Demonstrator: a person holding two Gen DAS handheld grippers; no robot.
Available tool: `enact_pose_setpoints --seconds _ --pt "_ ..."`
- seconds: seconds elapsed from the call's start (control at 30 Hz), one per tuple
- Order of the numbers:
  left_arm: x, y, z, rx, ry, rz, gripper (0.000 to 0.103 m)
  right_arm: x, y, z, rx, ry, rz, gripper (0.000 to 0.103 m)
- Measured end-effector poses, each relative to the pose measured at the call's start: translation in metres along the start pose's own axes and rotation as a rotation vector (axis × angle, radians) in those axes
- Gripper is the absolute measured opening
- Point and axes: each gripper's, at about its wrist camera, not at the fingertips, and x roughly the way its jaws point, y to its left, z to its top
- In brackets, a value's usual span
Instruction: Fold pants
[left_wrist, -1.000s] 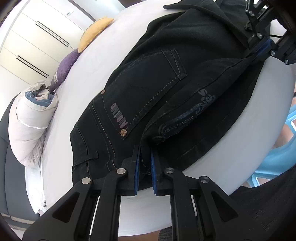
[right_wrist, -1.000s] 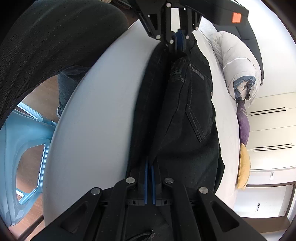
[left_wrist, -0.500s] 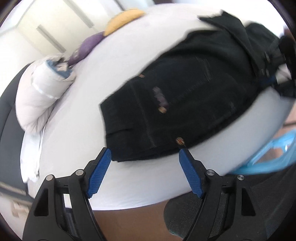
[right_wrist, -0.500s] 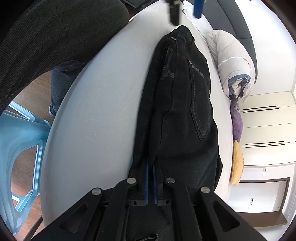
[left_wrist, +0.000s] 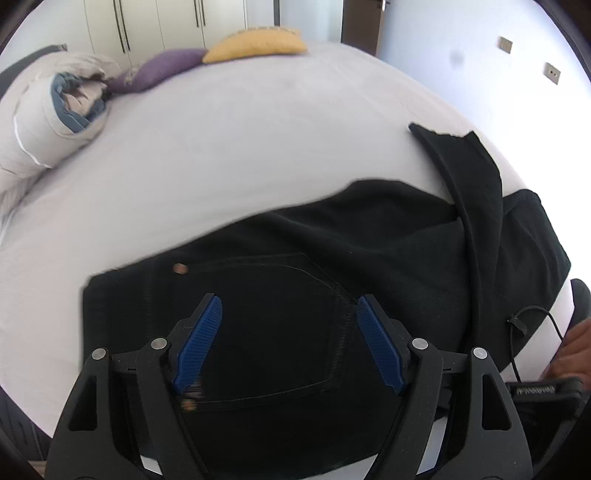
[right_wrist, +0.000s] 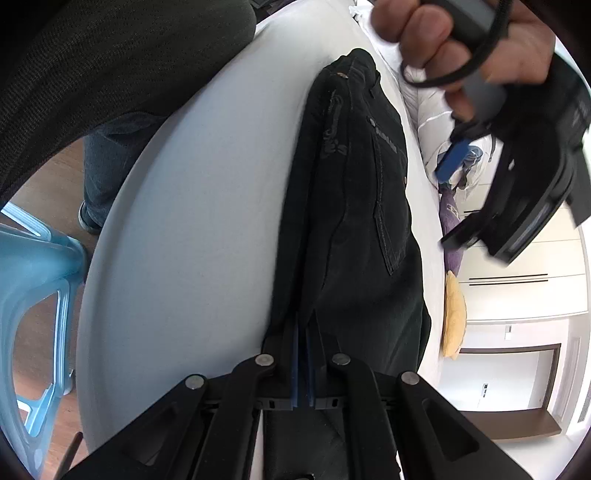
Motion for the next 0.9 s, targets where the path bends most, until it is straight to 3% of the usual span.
enact_pose_setpoints --seconds 0.2,0.43,0.5,0.57,0.6,0.73,0.8,0.9 --pt "0.045 -0.036 -0.043 0.097 0.151 0.024 0.075 -0.001 0.006 0.003 0.018 0.010 -0.040 0.007" --pt "0.033 -0.036 -0.050 0.071 0.139 0.016 0.073 -0.013 0.010 -0.005 0.061 -0.020 -0.069 0.007" --pt "0.021 -0.038 -0.042 0.052 0.084 -0.002 0.073 -0.026 0.000 -0.014 0.139 -0.028 -0.053 0.017" --pt "0.015 -0.038 -0.034 0.022 0.049 -0.018 0.073 -0.042 -0.025 -0.030 0.313 -0.035 0.010 0.054" --pt "0.017 -0.038 -0.031 0.010 0.045 -0.023 0.073 -0.048 -0.037 -0.040 0.401 -0.039 0.034 0.059" --pt "0.044 -0.042 -0.036 -0.029 0.107 -0.043 0.073 -0.041 -0.118 -0.113 0.844 0.054 0.113 0.059" --pt "0.049 -0.051 -0.043 0.009 0.100 0.001 0.073 -0.022 -0.168 -0.164 1.094 0.128 0.114 0.060" --pt "0.046 -0.048 -0.044 -0.021 0.108 -0.022 0.073 0.017 -0.236 -0.225 1.366 0.254 0.142 0.069"
